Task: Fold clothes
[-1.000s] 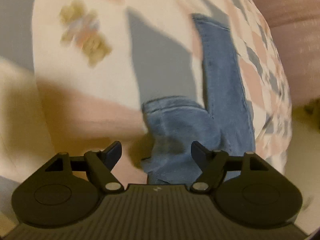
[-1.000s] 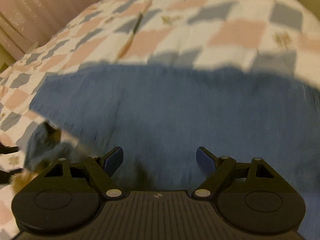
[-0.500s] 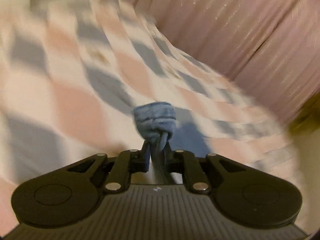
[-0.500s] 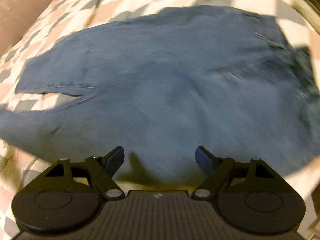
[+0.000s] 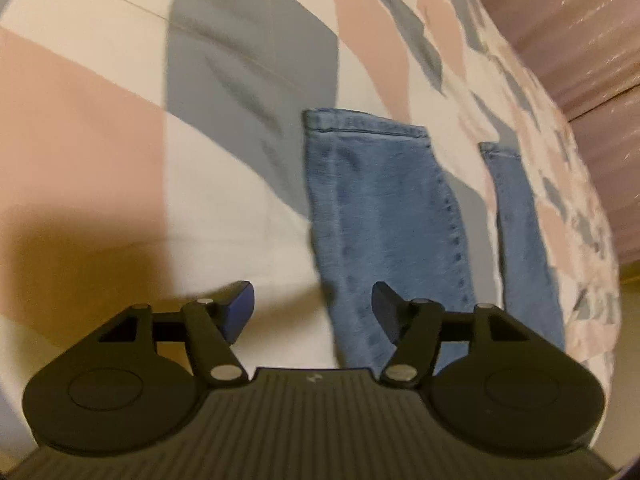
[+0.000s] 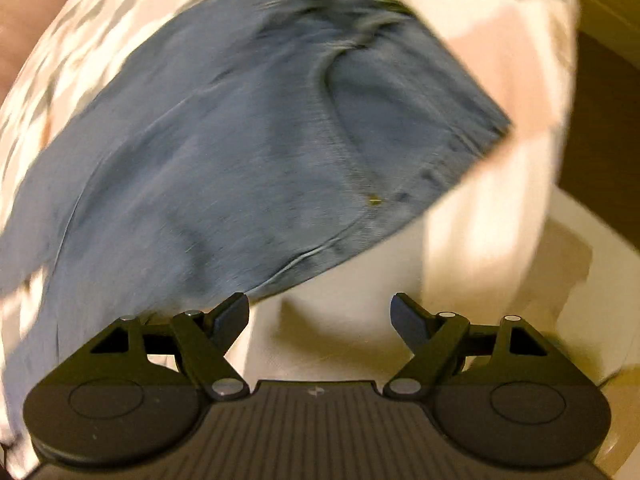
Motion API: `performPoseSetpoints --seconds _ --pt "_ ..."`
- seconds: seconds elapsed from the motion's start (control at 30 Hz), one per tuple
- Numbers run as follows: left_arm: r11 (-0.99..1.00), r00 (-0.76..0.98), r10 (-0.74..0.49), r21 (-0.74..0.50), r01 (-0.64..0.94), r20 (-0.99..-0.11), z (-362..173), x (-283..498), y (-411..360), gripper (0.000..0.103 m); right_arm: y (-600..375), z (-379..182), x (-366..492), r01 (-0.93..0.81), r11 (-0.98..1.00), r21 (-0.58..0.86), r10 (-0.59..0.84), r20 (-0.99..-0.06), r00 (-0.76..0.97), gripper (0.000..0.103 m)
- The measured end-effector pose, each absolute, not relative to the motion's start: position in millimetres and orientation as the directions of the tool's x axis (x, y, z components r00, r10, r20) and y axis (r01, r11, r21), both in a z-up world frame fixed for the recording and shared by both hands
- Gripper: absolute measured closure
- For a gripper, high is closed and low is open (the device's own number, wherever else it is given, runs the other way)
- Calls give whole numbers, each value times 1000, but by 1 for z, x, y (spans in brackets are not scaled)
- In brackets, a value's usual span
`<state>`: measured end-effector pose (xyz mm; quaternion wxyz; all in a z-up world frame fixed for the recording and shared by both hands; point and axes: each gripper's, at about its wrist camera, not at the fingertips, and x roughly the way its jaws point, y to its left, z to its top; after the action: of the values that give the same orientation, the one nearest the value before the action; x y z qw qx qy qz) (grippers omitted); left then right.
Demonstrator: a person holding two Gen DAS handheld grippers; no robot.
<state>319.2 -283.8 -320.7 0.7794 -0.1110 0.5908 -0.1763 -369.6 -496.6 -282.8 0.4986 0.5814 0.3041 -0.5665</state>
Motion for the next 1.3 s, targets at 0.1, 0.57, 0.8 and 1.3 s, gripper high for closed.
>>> performPoseSetpoints --seconds 0.1,0.57,0.8,1.3 --pt "894 246 -449 -430 128 -859 -332 327 -292 44 -497 -286 -377 892 -370 260 -245 -953 176 23" --pt "826 310 -359 -145 545 -881 -349 345 -358 84 -499 -298 -439 702 -590 398 -413 -896 162 32" --pt "789 319 -325 -70 610 -890 -347 331 -369 94 -516 -333 -477 631 -654 417 -480 -874 81 32" --pt "823 474 -247 76 563 -845 -224 222 -231 95 -558 -218 -533 814 -315 489 -698 -700 150 92"
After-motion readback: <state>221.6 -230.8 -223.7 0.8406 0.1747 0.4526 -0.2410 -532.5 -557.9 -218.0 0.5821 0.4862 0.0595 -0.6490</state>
